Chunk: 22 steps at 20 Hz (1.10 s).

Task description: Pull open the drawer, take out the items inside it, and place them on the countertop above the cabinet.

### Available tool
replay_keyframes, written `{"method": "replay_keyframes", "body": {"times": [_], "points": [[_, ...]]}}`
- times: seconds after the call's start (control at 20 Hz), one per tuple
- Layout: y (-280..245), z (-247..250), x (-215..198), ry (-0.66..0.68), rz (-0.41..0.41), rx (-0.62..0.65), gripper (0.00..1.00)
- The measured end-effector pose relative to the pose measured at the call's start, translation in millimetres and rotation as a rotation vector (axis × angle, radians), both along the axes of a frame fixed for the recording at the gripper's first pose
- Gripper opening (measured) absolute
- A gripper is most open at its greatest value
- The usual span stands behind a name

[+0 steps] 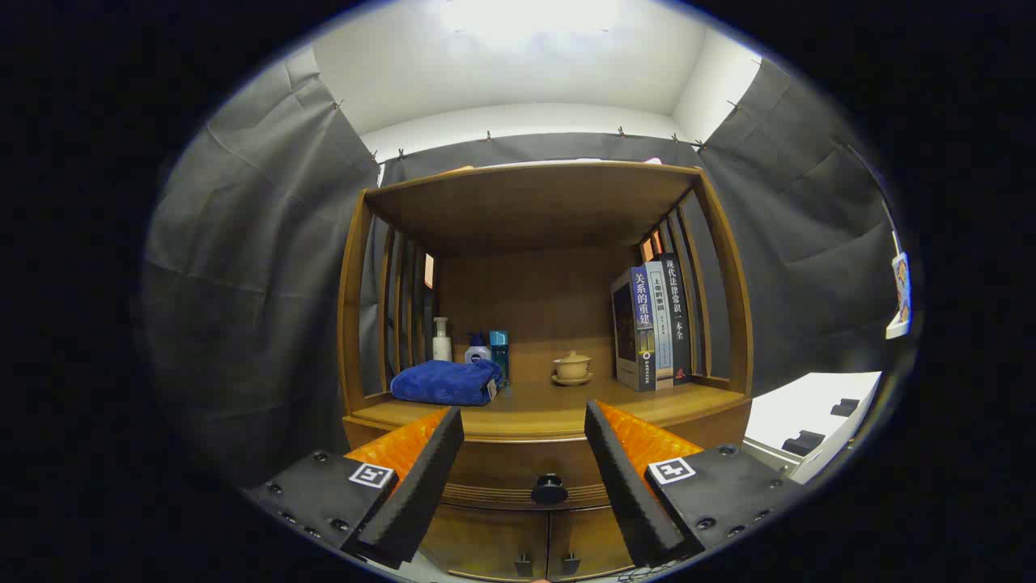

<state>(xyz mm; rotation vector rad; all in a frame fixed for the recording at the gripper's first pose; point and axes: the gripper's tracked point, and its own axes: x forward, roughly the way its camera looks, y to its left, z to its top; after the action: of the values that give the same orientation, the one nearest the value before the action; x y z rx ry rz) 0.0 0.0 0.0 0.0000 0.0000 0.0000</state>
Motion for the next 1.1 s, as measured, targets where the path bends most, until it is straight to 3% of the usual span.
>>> {"method": "replay_keyframes", "body": {"times": [0.55, 1.1], "points": [[-4, -19, 11, 0.052, -0.004, 0.039, 0.98], [-10, -107, 34, 0.206, -0.013, -0.003, 0.98]]}}
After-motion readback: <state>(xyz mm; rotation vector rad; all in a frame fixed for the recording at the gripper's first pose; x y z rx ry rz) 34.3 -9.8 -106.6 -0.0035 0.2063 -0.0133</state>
